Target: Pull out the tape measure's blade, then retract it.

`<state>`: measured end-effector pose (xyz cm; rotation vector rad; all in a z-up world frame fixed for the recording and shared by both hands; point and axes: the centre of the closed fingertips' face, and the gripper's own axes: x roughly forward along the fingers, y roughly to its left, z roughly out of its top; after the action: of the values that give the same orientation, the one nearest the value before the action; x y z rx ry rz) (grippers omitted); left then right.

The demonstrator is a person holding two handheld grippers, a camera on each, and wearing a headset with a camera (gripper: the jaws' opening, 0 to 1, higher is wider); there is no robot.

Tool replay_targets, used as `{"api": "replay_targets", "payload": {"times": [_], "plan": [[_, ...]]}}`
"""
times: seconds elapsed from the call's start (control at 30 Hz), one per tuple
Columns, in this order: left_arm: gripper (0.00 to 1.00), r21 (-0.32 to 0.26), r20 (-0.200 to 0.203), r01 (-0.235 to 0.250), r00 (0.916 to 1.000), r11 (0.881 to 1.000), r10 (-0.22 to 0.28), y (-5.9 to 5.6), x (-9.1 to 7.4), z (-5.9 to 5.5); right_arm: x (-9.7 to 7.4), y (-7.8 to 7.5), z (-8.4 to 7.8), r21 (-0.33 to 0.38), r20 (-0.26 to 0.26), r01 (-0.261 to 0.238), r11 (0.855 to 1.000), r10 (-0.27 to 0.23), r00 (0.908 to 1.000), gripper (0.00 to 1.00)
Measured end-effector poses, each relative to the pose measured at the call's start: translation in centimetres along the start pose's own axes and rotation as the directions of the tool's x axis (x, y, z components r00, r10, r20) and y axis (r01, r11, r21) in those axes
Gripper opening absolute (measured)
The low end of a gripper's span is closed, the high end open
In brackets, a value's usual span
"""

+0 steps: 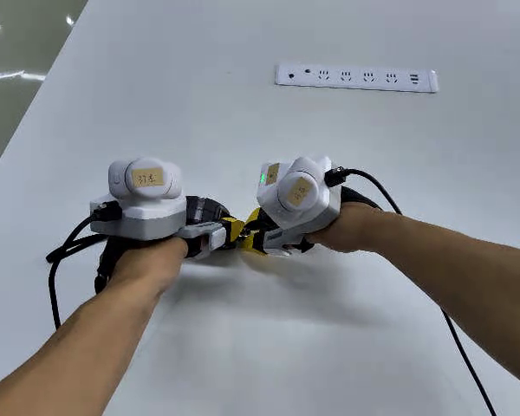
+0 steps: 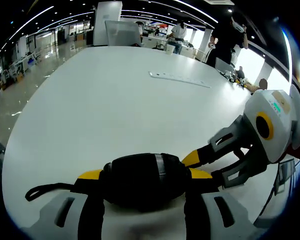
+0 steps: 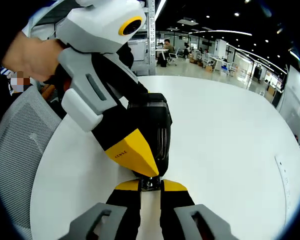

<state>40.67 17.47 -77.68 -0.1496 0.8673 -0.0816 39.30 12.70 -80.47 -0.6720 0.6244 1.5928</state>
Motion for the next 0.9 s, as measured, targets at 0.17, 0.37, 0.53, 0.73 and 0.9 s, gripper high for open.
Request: {"api": "replay_targets", "payload": {"times": [0.17, 0.37, 0.53, 0.73, 0.9], "plan": [[0.60, 0.001, 0.001, -0.001, 1.0000, 1.000, 0.001, -0.02, 0.03, 0.00, 0.13, -0.03, 0.13, 0.000, 0.005, 0.005, 1.000, -0.005, 1.0000, 0.11], [0.61, 0.006, -0.004, 0.004, 1.0000, 1.000, -0.004, -0.08, 0.04, -0.02, 0.13, 0.04, 0.16, -0.001, 0.008, 0.011, 1.000, -0.011, 0.9999, 0.11], [0.62, 0.012, -0.016, 0.008, 0.9998, 1.000, -0.008, -0.12, 0.08, -0.06, 0.18, 0.14, 0.20, -0.006, 0.007, 0.015, 1.000, -0.015, 0.9999, 0.12], [0.63, 0.002, -0.016, 0.006, 0.9999, 1.000, -0.006, -0.09, 0.12, -0.05, 0.37, 0.05, 0.08, -0.037, -0.009, 0.032, 0.999, -0.032, 0.9994, 0.12], [0.63, -0.003, -0.016, 0.006, 0.9999, 1.000, -0.006, -0.08, 0.16, -0.03, 0.36, -0.21, 0.03, -0.028, -0.006, 0.041, 0.999, -0.041, 0.9991, 0.13]]}}
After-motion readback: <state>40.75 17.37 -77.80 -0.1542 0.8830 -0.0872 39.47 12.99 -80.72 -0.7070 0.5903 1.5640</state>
